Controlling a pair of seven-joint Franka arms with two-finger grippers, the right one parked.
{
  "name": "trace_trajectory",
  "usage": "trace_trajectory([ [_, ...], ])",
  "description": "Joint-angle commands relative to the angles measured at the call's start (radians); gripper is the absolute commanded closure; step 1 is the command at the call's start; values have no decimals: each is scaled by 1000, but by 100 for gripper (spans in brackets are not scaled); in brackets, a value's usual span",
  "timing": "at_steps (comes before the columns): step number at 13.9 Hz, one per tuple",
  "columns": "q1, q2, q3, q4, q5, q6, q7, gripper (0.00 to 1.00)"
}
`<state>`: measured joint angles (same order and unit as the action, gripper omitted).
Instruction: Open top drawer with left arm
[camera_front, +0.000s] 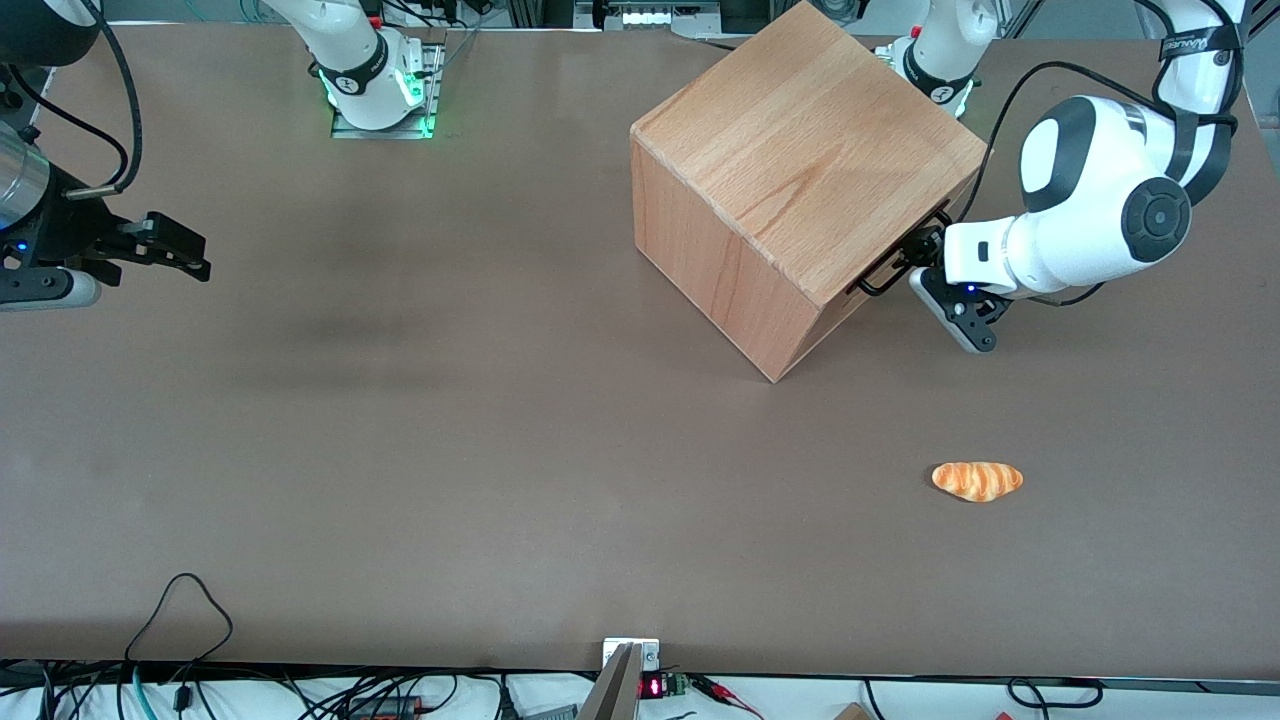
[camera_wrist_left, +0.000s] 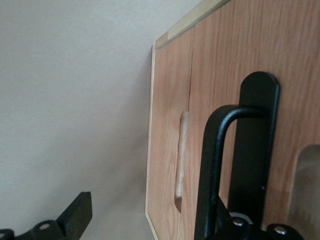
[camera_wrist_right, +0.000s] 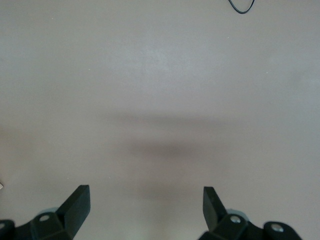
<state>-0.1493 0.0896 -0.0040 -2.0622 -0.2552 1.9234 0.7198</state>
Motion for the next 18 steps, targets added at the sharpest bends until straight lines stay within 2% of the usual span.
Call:
trace_trajectory([
  [1,0,2,2,-15,-29,38,33,0],
  [6,11,24,22,-12,-13,136,30,0],
  [7,11,29,53,-10,-6,179,30,0],
  [12,8,88,151,5,89,423,32,0],
  [18,-1,130,246,31,89,551,20,0],
])
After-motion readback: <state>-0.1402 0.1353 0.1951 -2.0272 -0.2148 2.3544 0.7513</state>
